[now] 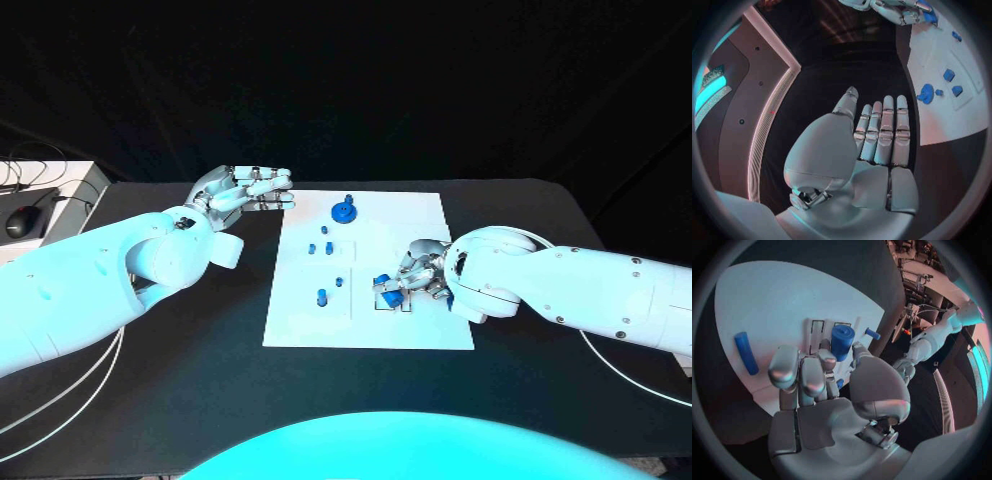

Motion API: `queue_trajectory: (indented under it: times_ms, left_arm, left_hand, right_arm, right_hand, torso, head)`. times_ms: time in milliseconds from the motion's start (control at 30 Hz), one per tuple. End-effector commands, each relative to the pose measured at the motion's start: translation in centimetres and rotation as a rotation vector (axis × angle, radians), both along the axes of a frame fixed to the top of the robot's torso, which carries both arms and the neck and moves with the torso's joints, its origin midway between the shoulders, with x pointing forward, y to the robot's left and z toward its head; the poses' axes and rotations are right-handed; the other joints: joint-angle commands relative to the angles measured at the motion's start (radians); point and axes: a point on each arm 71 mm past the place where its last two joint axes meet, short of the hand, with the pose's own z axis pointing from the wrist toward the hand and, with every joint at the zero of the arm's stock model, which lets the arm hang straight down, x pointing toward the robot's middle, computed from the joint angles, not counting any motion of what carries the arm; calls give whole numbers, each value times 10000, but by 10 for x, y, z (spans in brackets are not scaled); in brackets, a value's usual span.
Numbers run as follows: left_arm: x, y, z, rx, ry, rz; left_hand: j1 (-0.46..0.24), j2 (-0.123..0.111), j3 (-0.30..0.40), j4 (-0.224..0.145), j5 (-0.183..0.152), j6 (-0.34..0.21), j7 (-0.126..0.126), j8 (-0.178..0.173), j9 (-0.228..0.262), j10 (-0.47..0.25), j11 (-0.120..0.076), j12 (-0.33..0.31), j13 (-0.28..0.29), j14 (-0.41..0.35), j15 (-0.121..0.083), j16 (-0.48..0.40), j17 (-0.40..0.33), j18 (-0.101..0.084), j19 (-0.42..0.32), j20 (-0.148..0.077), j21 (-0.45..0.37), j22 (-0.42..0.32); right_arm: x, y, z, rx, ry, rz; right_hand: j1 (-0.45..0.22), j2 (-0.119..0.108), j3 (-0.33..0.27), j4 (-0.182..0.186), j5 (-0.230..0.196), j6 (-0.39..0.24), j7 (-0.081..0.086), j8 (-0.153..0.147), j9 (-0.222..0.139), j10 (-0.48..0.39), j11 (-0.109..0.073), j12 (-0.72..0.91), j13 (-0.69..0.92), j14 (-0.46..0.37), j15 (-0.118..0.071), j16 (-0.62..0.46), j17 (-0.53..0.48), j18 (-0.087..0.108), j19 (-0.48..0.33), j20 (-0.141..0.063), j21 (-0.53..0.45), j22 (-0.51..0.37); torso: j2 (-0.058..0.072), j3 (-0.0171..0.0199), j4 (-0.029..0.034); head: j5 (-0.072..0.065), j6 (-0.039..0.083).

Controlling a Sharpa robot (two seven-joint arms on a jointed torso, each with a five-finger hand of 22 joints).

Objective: Assemble the parts on the task board

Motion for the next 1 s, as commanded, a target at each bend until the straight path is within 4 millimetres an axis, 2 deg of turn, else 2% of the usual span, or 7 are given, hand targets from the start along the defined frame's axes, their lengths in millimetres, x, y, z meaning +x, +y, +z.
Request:
queue_trajectory:
  times_ms: [33, 300, 367, 600, 700, 900, 1000]
  left_arm:
    - [0, -2, 1, -109, -19, -147]
    - [0, -2, 1, -102, -7, -143]
    - [0, -2, 0, -105, 3, -162]
    - [0, -2, 0, -101, 10, -167]
    - [0, -2, 0, -98, 12, -162]
    - [0, -2, 0, -101, 3, -156]
    - [0, -2, 0, -107, -1, -161]
  left_hand:
    - [-77, -30, -8, 54, 16, 4, 69, -41, -8, -45, -6, -33, -3, 10, 47, 11, 16, -90, 27, 35, 60, -10]
    - [-78, -30, -9, 55, 16, 4, 70, -40, -8, -45, -6, -33, -3, 10, 47, 11, 16, -90, 27, 35, 60, -10]
    - [-62, -16, 1, 59, 17, -1, 77, -37, -6, -38, -7, -29, -1, 15, 44, 15, 17, -85, 30, 34, 62, -15]
    - [-60, -18, 2, 60, 19, -3, 93, -40, -7, -42, -2, -34, -2, 20, 45, 12, 17, -84, 35, 32, 66, -15]
    - [-60, -18, 2, 60, 19, -3, 93, -40, -7, -42, -2, -34, -2, 20, 45, 12, 17, -84, 35, 32, 66, -15]
    - [-60, -27, -2, 60, 16, -12, 97, -39, -7, -49, 0, -32, -2, 14, 47, 11, 14, -86, 30, 35, 64, -20]
    - [-60, -27, -2, 60, 16, -12, 97, -39, -7, -49, 0, -32, -2, 14, 47, 11, 14, -86, 30, 35, 64, -20]
  right_arm:
    - [0, 0, 1, 77, -214, -76]
    - [-2, 0, 1, 185, -265, -102]
    - [-4, -2, 0, 226, -254, -106]
    - [-10, -8, 2, 467, -283, -141]
    - [-14, -13, 4, 684, -338, -76]
    - [-20, -22, 11, 1359, -668, -33]
    - [-23, -25, 14, 1466, -675, 71]
  right_hand:
    - [-32, -191, 113, 263, -253, 14, 42, -42, -12, -50, 37, -49, -19, 27, 61, -70, 10, 3, 537, 40, -19, 1279]
    - [-56, -388, 219, 835, -387, 25, 42, -43, -17, -41, 26, -34, -29, 33, 61, -71, 37, -4, 539, 33, 10, 1285]
    - [-119, -287, 147, 807, 72, 27, 41, -42, -15, -39, 24, -31, -27, 33, 60, -74, 37, -8, 541, 31, 34, 1290]
    - [-139, -218, 85, 727, 75, 63, 21, -13, 1, -9, 12, -4, -14, 40, 51, -58, 55, -12, 546, 25, 69, 1296]
    - [145, 196, -161, -151, 7, 72, 8, 50, 54, 34, -6, 37, 15, 39, 40, -42, 70, -22, 548, 8, 129, 1306]
    - [706, 783, -573, -1517, 99, 110, -16, 97, 94, 123, -10, 146, 109, 37, 29, -18, 74, -30, 549, -12, 213, 1315]
    - [899, 735, -568, -1711, 113, 134, -20, 102, 96, 125, -27, 145, 114, 47, 23, -6, 83, -37, 547, -1, 244, 1322]
  torso:
    - [-4, 10, 0]
    - [-3, 9, 8]
    - [-6, 9, 6]
    - [-4, 11, 8]
    - [-8, 11, 5]
    - [-11, 21, -23]
    - [-14, 32, -43]
  head:
    - [-19, 1]
    - [-24, 1]
    - [-41, 1]
    - [-16, 1]
    - [-17, 1]
    - [-31, 1]
    - [-33, 1]
